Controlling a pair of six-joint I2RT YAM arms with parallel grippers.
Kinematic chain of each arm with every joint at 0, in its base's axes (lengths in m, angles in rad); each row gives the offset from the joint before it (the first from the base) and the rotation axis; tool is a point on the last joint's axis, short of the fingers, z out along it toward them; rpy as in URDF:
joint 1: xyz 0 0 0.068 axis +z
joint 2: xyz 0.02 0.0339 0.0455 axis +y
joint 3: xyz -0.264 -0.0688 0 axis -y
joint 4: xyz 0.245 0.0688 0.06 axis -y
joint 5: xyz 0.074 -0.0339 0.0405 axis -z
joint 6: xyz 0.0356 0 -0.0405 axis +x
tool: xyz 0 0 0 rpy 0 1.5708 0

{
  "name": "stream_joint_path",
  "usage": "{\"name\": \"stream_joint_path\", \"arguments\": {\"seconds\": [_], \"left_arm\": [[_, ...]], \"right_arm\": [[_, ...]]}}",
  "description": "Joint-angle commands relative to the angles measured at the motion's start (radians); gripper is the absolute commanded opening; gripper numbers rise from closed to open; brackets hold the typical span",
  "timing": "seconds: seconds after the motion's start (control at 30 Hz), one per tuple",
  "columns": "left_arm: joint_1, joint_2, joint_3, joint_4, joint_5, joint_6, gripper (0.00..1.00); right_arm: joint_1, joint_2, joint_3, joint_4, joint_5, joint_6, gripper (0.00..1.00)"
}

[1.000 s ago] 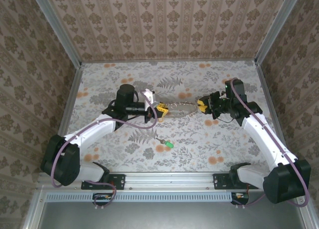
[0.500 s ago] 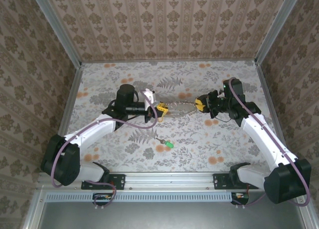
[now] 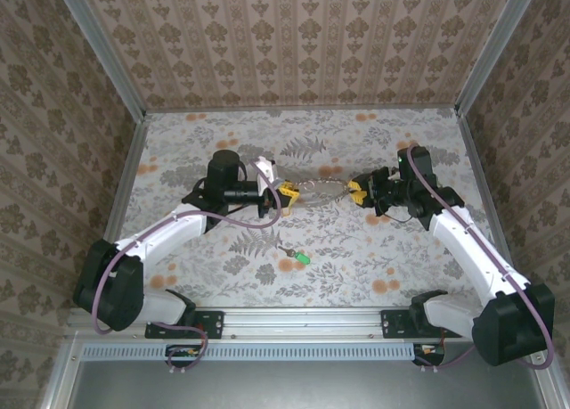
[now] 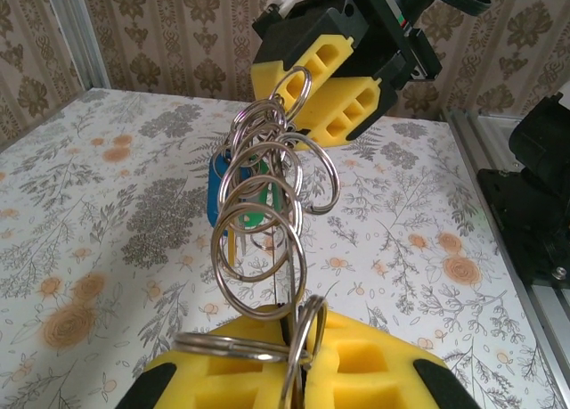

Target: Put the keys on the keyring

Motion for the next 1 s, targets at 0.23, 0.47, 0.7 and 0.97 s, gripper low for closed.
{"name": "stream_joint_path", "arguments": {"seconds": [0.23, 0.47, 0.7, 0.97], "left_arm": [[0.003, 0.003, -0.018, 0.115, 0.024, -0.048, 0.0], [-0.001, 0.004, -0.029, 0.123, 0.019, -0.045, 0.0], [-0.001, 0.011, -0.029, 0.125, 0.011, -0.055, 0.0], [-0.002, 0.019, -0.028, 0.163, 0.007, -0.102, 0.0]], "right_arm": [[0.003, -0.028, -0.033, 0.055, 0.012, 0.147, 0.25], [0.003, -0.037, -0.031, 0.087, 0.026, 0.175, 0.25], [0.005, -0.043, -0.028, 0.066, 0.037, 0.174, 0.24], [0.022, -0.038, -0.036, 0.077, 0.049, 0.183, 0.24]]}}
